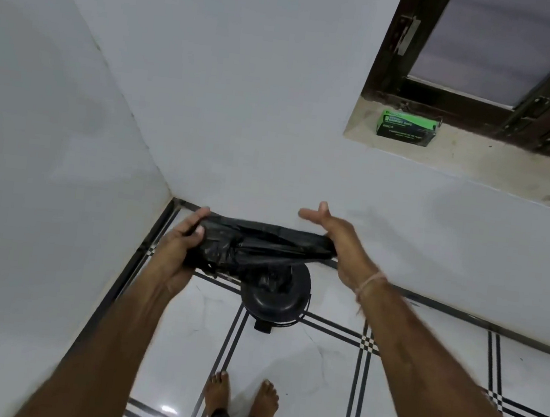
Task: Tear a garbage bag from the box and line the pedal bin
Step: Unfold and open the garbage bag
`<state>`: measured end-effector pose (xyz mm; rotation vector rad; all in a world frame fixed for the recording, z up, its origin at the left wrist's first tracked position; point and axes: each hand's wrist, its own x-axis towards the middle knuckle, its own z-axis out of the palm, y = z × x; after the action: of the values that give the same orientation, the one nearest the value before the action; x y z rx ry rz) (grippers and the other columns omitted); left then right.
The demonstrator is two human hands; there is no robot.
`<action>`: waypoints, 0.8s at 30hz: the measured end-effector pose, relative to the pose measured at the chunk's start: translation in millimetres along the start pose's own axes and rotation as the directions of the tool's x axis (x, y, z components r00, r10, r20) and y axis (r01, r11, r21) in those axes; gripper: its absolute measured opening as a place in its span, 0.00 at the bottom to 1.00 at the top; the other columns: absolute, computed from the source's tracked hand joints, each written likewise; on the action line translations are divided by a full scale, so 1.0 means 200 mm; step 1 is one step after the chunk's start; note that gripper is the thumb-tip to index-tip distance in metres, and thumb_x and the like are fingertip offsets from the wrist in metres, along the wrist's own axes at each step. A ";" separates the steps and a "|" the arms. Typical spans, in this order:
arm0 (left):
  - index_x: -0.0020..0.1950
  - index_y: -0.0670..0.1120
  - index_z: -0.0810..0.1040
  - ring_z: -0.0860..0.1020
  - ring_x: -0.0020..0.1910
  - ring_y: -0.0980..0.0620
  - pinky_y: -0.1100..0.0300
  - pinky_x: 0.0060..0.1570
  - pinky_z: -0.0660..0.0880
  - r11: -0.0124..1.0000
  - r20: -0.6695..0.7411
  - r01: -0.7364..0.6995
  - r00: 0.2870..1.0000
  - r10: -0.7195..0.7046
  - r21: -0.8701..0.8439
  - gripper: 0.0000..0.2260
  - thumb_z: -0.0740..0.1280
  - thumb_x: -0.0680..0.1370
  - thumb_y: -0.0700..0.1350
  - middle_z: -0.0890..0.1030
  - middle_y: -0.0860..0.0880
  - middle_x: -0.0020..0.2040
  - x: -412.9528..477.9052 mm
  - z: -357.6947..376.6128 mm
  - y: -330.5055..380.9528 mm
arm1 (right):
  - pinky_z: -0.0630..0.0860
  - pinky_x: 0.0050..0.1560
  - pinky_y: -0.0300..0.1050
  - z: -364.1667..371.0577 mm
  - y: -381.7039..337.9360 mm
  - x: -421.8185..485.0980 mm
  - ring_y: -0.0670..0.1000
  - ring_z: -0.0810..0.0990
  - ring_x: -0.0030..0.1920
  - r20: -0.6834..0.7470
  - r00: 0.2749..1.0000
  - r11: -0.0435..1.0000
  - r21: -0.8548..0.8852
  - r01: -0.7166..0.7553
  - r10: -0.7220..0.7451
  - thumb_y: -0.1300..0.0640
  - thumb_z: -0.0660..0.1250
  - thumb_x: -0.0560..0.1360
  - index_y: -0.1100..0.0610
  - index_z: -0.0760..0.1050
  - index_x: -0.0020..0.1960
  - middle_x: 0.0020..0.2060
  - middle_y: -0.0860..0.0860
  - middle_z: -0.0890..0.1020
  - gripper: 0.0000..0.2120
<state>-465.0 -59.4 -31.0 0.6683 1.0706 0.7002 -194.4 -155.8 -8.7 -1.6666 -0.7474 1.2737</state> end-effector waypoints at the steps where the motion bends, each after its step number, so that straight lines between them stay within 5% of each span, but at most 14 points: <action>1: 0.63 0.49 0.80 0.83 0.47 0.50 0.57 0.37 0.83 0.999 -0.004 -0.027 1.000 0.027 -0.018 0.15 0.60 0.84 0.35 0.84 0.47 0.56 0.01 0.00 0.06 | 0.66 0.64 0.35 -0.01 -0.06 0.03 0.34 0.77 0.63 0.002 0.998 0.998 -0.005 0.059 -0.059 0.32 0.60 0.76 0.55 0.84 0.64 0.68 0.45 0.79 0.32; 4: 0.58 0.49 0.80 0.83 0.50 0.50 0.54 0.43 0.84 0.999 0.042 -0.045 0.998 0.046 -0.026 0.10 0.60 0.85 0.39 0.83 0.47 0.57 0.02 -0.02 0.15 | 0.73 0.59 0.36 -0.05 -0.15 0.09 0.42 0.83 0.58 0.049 0.991 0.991 -0.031 0.128 -0.126 0.38 0.60 0.82 0.57 0.85 0.60 0.59 0.48 0.86 0.25; 7: 0.67 0.47 0.79 0.82 0.58 0.49 0.53 0.57 0.80 0.998 0.032 -0.054 0.998 0.055 -0.044 0.13 0.58 0.86 0.41 0.82 0.46 0.63 0.02 -0.03 0.14 | 0.76 0.55 0.42 -0.06 -0.13 0.09 0.51 0.83 0.54 0.166 0.983 0.988 -0.121 0.100 -0.079 0.34 0.57 0.81 0.57 0.85 0.53 0.54 0.55 0.87 0.30; 10: 0.73 0.49 0.77 0.82 0.58 0.50 0.52 0.53 0.84 0.998 0.002 -0.054 0.999 0.054 -0.038 0.16 0.59 0.86 0.42 0.85 0.50 0.61 0.00 -0.05 0.10 | 0.72 0.63 0.39 -0.04 -0.08 0.08 0.42 0.84 0.57 0.265 0.964 0.982 -0.186 0.019 0.031 0.28 0.54 0.77 0.53 0.88 0.53 0.52 0.46 0.89 0.35; 14: 0.73 0.53 0.76 0.84 0.57 0.50 0.54 0.46 0.84 1.000 0.014 -0.001 1.000 0.001 -0.007 0.17 0.61 0.85 0.42 0.84 0.50 0.64 -0.01 -0.09 0.03 | 0.67 0.76 0.48 0.01 0.00 0.08 0.43 0.81 0.66 0.292 0.952 0.972 -0.236 -0.019 0.090 0.22 0.51 0.75 0.45 0.85 0.62 0.61 0.43 0.86 0.37; 19: 0.75 0.50 0.75 0.78 0.69 0.45 0.60 0.51 0.82 0.990 0.016 -0.032 0.999 0.030 0.136 0.19 0.64 0.84 0.39 0.80 0.45 0.70 0.01 -0.07 0.01 | 0.66 0.77 0.50 0.10 -0.03 0.09 0.44 0.78 0.68 0.224 0.971 0.982 -0.181 -0.044 0.085 0.22 0.52 0.72 0.45 0.78 0.71 0.68 0.46 0.81 0.41; 21: 0.77 0.48 0.72 0.77 0.71 0.47 0.62 0.57 0.80 0.962 0.061 -0.198 0.980 0.190 0.189 0.21 0.62 0.85 0.37 0.79 0.48 0.71 0.03 0.00 0.10 | 0.66 0.78 0.49 0.12 -0.14 0.10 0.42 0.76 0.71 0.174 0.982 0.987 -0.128 0.101 -0.078 0.23 0.53 0.75 0.45 0.76 0.73 0.70 0.42 0.80 0.37; 24: 0.78 0.51 0.70 0.77 0.70 0.56 0.63 0.63 0.77 0.866 0.127 -0.432 0.902 0.413 0.253 0.21 0.62 0.85 0.37 0.77 0.53 0.73 0.05 0.10 0.24 | 0.66 0.77 0.42 0.14 -0.21 0.10 0.42 0.71 0.75 0.011 0.916 0.916 -0.028 0.401 -0.401 0.39 0.55 0.85 0.48 0.73 0.76 0.73 0.42 0.76 0.25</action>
<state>-451.8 -25.2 7.7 1.1859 0.9731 0.9056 -212.8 -112.7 19.1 -1.4363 -1.0544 0.9773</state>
